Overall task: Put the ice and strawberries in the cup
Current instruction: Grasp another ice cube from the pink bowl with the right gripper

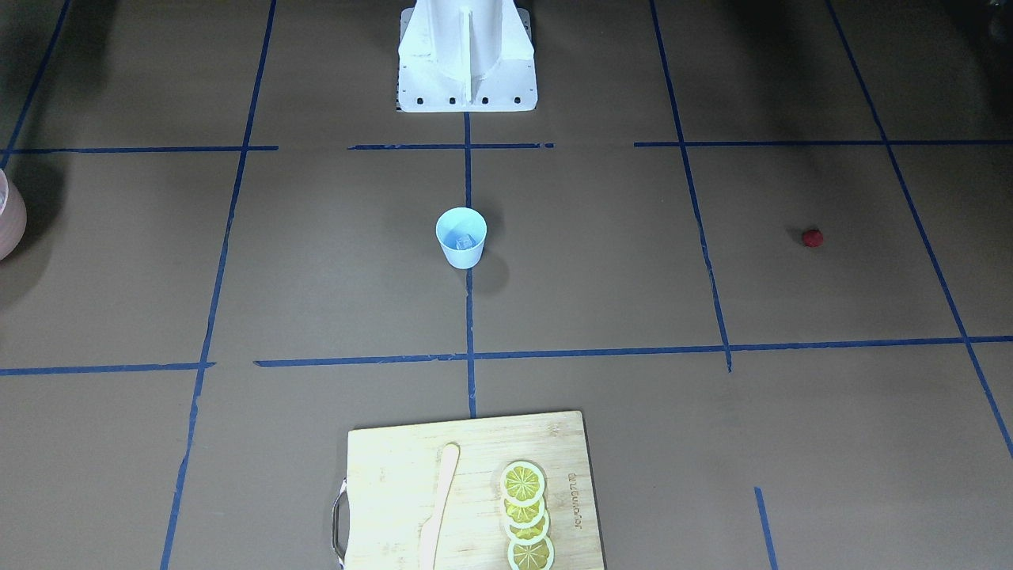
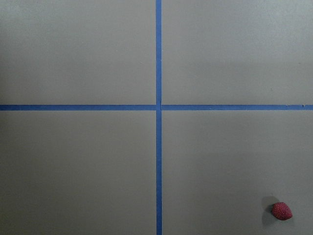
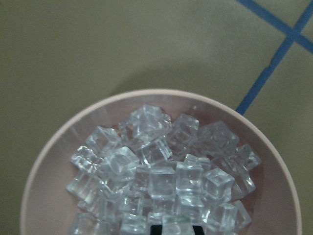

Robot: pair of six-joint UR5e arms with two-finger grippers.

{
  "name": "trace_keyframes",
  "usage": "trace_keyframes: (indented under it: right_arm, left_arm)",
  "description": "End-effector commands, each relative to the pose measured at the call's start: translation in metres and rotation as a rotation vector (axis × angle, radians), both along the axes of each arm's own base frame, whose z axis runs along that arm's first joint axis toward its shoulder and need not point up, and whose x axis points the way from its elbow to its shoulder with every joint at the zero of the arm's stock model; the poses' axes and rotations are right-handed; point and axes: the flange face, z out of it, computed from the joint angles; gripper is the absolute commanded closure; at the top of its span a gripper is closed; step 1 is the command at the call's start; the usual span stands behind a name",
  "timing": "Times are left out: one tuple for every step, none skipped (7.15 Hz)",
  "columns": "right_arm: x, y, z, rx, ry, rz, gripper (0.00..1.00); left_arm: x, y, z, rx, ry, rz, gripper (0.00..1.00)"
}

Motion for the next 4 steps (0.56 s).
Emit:
trace_keyframes:
  right_arm:
    - [0.018, -0.004, -0.077, -0.015, -0.001, 0.047, 1.00]
    - [0.018, -0.014, -0.116, -0.020, 0.000, 0.052, 1.00]
    - [0.015, -0.041, -0.160, -0.038, 0.001, 0.067, 1.00]
    - [0.010, -0.075, -0.208, -0.054, 0.000, 0.072, 1.00]
  left_arm:
    - [0.000, 0.000, 0.000, 0.000, 0.001, 0.000, 0.00]
    - [0.000, 0.001, 0.001, -0.003, 0.001, 0.000, 0.00]
    - [0.000, 0.001, 0.001, -0.003, 0.001, 0.000, 0.00]
    - [0.000, 0.001, 0.001, -0.003, 0.001, 0.000, 0.00]
